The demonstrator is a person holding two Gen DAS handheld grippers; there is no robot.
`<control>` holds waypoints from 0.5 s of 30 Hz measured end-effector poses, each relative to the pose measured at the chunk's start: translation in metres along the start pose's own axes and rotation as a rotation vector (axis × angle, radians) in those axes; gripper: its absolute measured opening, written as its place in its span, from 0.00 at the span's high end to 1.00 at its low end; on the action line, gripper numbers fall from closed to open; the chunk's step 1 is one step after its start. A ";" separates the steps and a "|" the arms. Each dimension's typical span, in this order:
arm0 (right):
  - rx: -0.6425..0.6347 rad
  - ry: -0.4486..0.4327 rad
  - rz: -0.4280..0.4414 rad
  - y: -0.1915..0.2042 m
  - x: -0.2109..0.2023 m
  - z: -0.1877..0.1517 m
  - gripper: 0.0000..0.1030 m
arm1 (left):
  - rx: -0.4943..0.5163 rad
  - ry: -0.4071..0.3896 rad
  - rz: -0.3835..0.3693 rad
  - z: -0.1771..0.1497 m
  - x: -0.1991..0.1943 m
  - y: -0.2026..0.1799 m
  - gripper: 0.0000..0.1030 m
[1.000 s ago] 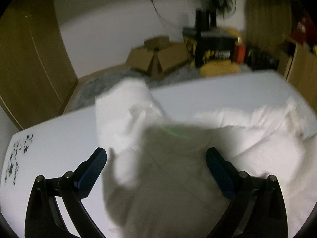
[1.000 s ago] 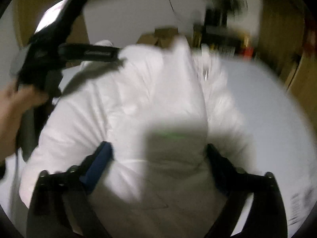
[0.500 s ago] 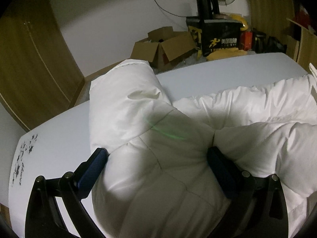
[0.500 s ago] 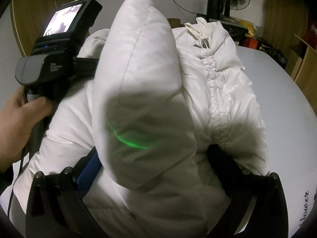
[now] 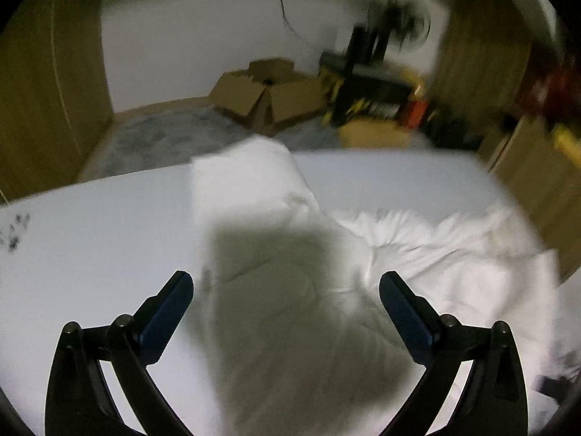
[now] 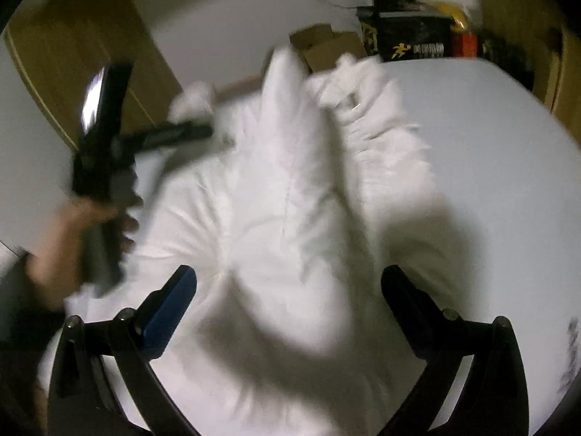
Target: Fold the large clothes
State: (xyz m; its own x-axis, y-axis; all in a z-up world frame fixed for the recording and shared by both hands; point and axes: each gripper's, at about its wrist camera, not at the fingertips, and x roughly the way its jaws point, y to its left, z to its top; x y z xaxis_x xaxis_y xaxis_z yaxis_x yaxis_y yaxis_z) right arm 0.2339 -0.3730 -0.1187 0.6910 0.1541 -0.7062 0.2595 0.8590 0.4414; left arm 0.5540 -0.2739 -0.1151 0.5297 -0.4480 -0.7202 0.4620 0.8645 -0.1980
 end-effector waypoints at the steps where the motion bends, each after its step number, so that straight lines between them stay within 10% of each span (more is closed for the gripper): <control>1: 0.053 0.001 0.034 -0.014 -0.010 -0.004 0.01 | -0.031 -0.002 -0.040 0.002 -0.011 0.015 0.00; 6: 0.347 0.163 0.225 -0.084 0.000 -0.027 0.01 | -0.170 0.061 -0.069 0.004 -0.025 0.073 0.00; 15: 0.409 0.242 0.352 -0.079 0.047 -0.018 0.01 | -0.285 0.139 -0.125 -0.012 -0.006 0.097 0.00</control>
State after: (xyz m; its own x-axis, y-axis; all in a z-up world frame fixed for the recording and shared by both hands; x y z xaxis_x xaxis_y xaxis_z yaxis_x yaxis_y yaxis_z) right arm 0.2338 -0.4250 -0.1962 0.6216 0.5444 -0.5633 0.3149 0.4848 0.8160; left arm 0.5875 -0.1850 -0.1379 0.3708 -0.5360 -0.7584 0.2892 0.8427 -0.4541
